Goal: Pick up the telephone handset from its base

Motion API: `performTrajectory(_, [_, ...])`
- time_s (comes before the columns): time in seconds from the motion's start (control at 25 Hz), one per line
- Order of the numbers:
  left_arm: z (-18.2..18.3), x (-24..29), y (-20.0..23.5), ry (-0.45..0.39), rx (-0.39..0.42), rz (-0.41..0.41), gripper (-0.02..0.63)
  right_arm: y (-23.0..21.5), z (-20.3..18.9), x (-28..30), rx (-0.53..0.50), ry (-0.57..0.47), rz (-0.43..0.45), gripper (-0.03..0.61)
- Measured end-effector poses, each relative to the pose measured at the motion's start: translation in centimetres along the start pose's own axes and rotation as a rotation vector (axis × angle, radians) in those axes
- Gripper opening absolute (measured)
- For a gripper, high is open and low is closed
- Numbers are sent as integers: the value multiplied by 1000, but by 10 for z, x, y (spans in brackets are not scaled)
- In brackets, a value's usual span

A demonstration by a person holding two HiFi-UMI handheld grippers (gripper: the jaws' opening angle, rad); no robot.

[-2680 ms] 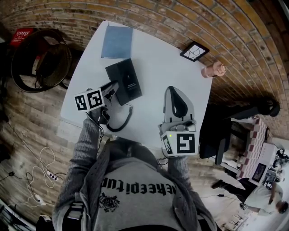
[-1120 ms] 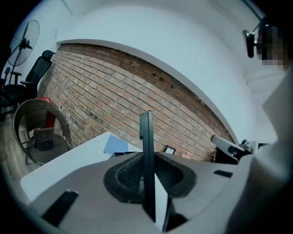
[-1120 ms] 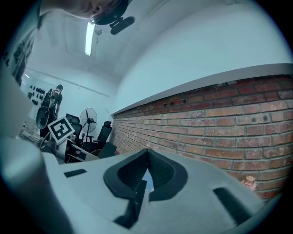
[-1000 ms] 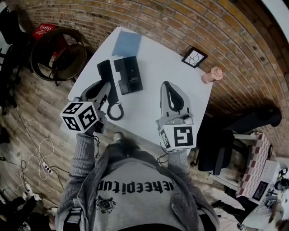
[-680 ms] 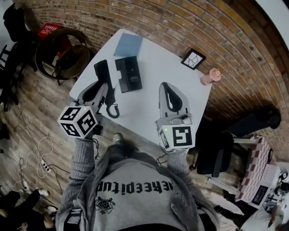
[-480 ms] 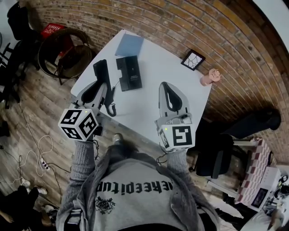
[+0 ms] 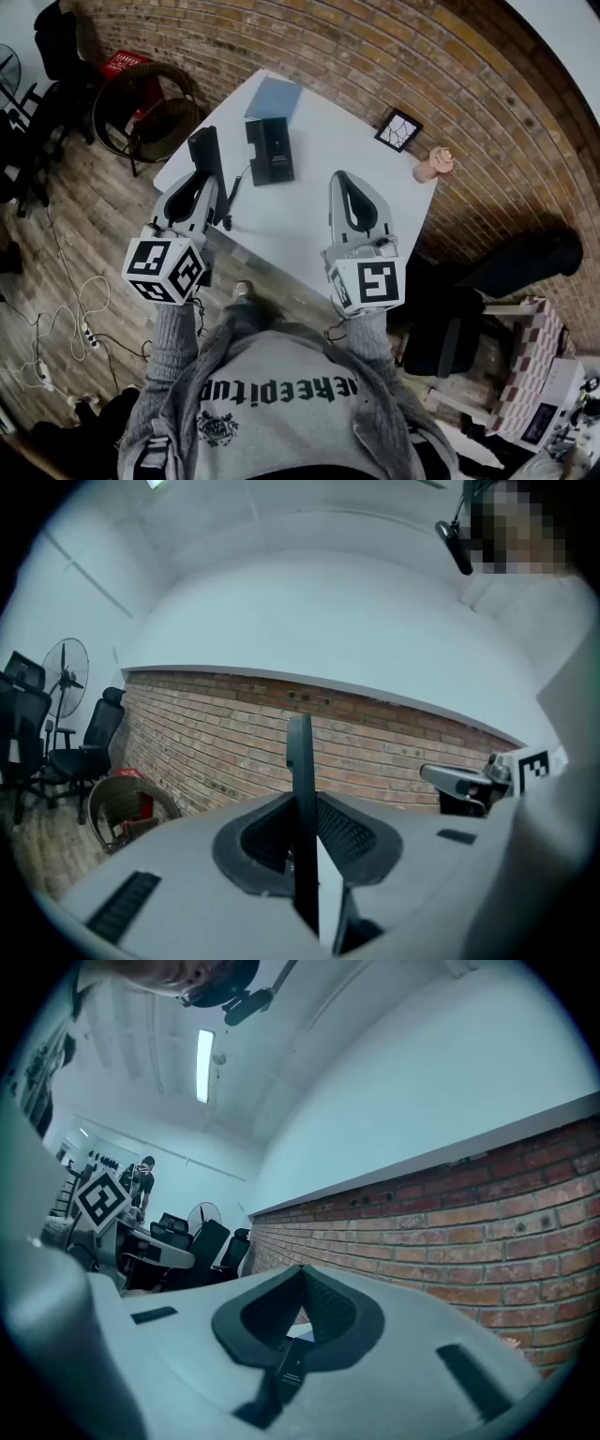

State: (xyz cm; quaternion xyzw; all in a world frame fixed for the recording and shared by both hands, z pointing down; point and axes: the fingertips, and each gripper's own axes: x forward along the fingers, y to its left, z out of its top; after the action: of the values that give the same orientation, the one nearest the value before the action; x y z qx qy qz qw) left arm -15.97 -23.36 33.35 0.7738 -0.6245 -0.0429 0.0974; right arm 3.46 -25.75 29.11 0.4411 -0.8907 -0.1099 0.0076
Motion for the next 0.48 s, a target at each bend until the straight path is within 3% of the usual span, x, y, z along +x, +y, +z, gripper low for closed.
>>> performTrajectory(0.48, [21,-48,-26,-100,39,68,69,4,13,-40,-5,-20,24,3])
